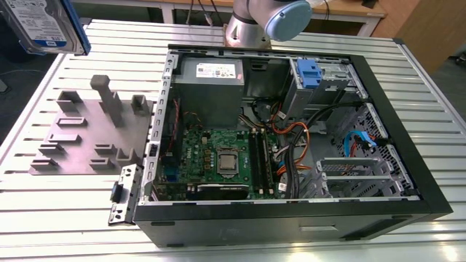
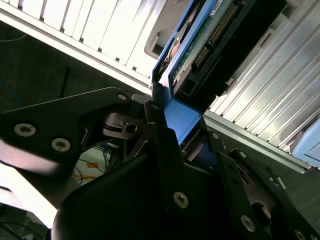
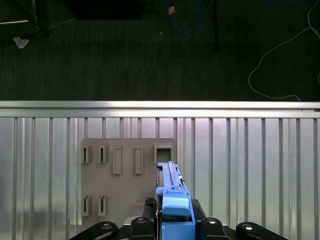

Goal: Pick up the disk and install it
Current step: 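Pick up the disk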

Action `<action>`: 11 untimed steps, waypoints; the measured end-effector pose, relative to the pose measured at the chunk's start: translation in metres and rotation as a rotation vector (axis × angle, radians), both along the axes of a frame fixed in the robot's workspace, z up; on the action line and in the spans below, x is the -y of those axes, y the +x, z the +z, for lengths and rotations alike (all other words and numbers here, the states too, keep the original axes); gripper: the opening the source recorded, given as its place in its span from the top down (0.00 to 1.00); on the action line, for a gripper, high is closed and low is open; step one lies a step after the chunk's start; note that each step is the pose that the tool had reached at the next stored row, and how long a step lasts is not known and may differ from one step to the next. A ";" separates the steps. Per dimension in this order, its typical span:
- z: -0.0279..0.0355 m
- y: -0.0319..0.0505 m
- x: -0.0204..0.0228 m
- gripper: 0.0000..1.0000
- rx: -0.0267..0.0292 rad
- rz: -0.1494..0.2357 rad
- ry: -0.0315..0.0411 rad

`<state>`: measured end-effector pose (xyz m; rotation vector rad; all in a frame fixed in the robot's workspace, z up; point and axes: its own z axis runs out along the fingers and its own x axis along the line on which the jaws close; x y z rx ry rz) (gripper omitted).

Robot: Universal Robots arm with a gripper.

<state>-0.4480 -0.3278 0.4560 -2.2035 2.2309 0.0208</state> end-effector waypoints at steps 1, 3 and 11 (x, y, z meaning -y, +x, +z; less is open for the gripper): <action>0.0002 0.0000 0.0000 0.63 0.0000 0.000 0.0000; 0.0008 0.0000 0.0000 0.63 0.0000 0.000 0.0000; 0.0028 0.0000 0.0000 0.63 0.0000 0.000 0.0000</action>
